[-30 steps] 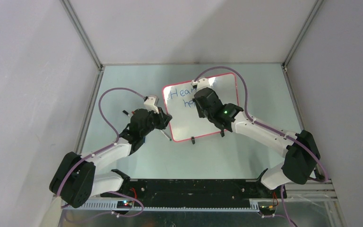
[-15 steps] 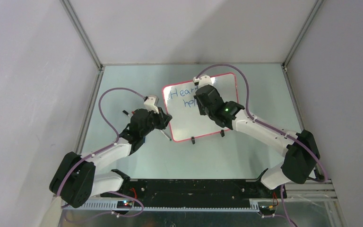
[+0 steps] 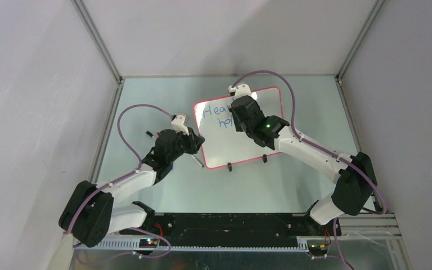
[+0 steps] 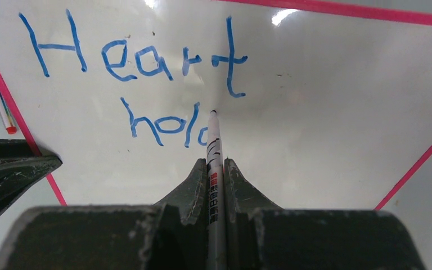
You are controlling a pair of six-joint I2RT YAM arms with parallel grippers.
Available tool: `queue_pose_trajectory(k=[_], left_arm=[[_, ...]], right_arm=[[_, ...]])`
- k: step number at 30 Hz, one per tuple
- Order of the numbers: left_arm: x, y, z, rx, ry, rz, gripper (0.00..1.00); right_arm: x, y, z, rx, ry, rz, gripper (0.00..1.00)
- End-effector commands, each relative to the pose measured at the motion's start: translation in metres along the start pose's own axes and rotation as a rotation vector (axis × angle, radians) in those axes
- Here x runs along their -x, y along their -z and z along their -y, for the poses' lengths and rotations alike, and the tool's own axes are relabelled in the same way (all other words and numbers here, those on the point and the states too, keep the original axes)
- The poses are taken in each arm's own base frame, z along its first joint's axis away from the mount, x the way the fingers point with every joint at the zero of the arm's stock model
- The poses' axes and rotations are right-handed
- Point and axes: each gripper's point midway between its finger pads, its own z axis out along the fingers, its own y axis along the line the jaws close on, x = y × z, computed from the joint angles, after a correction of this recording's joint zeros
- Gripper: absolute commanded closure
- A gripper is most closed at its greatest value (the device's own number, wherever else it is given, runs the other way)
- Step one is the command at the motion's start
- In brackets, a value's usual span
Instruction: Write a sentence on the whiteboard
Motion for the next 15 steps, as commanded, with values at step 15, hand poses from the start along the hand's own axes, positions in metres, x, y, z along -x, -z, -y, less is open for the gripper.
queue_pose_trajectory(k=[15], left_arm=[[0.016,-0.001,0.006,-0.008,-0.047,0.039,0.8]], right_arm=[[0.019,-0.004,0.006,-0.038,-0.018,0.022,1.0]])
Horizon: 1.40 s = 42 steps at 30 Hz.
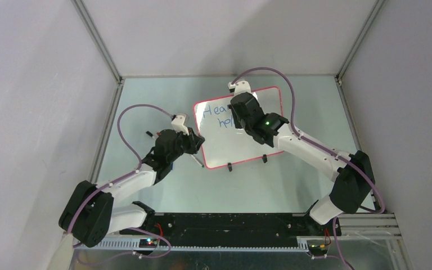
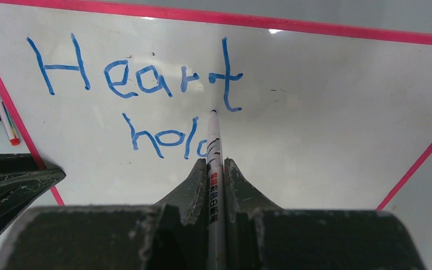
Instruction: Write a sentence on the whiteboard
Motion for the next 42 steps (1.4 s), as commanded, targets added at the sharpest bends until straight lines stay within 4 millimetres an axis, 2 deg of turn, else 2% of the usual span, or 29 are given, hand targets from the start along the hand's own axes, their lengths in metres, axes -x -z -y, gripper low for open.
queue_pose_trajectory(k=[1,16,42], left_arm=[[0.017,0.0,0.006,-0.007,-0.048,0.041,0.8],[0.017,0.0,0.005,-0.007,-0.048,0.043,0.8],[0.018,0.001,0.005,-0.006,-0.046,0.045,0.8]], right_arm=[[0.005,0.0,0.004,-0.027,-0.009,0.004,1.0],[-0.017,0.007,0.006,-0.023,-0.012,-0.033,1.0],[-0.041,0.012,0.013,-0.04,-0.013,-0.073,1.0]])
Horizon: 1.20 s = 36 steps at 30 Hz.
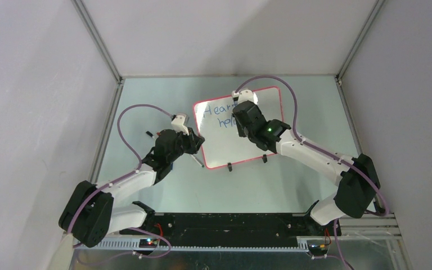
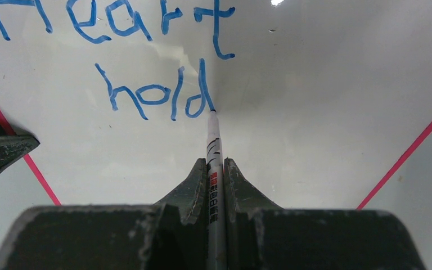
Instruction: Write a sentence on the whiteboard
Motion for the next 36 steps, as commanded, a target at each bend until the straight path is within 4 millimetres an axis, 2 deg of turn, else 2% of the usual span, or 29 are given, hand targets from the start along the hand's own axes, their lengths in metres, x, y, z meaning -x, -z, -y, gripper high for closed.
queue_pose_trajectory(k=[1,8,19,29,36], left_arm=[[0.017,0.001,0.006,-0.008,-0.047,0.044,0.8],[0.017,0.0,0.005,-0.007,-0.047,0.043,0.8],[0.018,0.001,0.005,-0.005,-0.048,0.046,0.8],[0.019,0.001,0.005,-0.004,-0.047,0.049,0.8],[0.017,0.001,0.006,-0.007,-0.046,0.045,0.79]], right_arm=[[-0.004,0.004,0.01,-0.036,-0.008,-0.007,1.0],[0.003,0.01,0.015,-0.039,-0.021,0.013,1.0],[0.027,0.031,0.019,0.013,-0.067,0.087,1.0],[0.03,0.021,0.03,-0.019,-0.07,0.092,1.0],[0.028,0.015,0.027,-0.01,-0.069,0.087,1.0]])
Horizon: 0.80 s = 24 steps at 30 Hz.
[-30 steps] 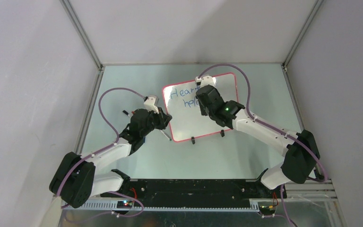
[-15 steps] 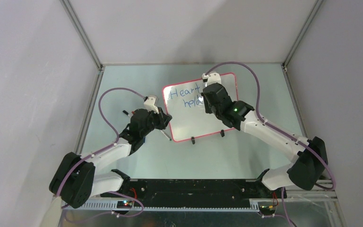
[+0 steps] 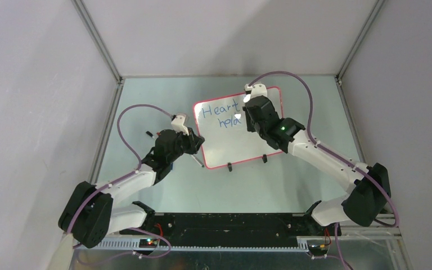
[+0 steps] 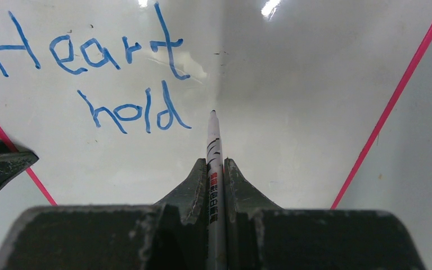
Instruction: Write a sentence on the whiteboard
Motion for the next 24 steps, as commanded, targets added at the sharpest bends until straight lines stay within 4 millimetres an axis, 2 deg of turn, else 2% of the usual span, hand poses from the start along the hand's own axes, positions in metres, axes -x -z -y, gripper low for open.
queue_pose_trajectory(k=[1,24], left_arm=[[0.017,0.0,0.005,-0.006,-0.046,0.047,0.79],[0.017,0.0,0.005,-0.006,-0.047,0.046,0.79]], right_arm=[[0.007,-0.006,-0.004,0.011,-0.002,0.025,1.0],[-0.001,-0.018,-0.001,-0.032,0.004,0.007,1.0]])
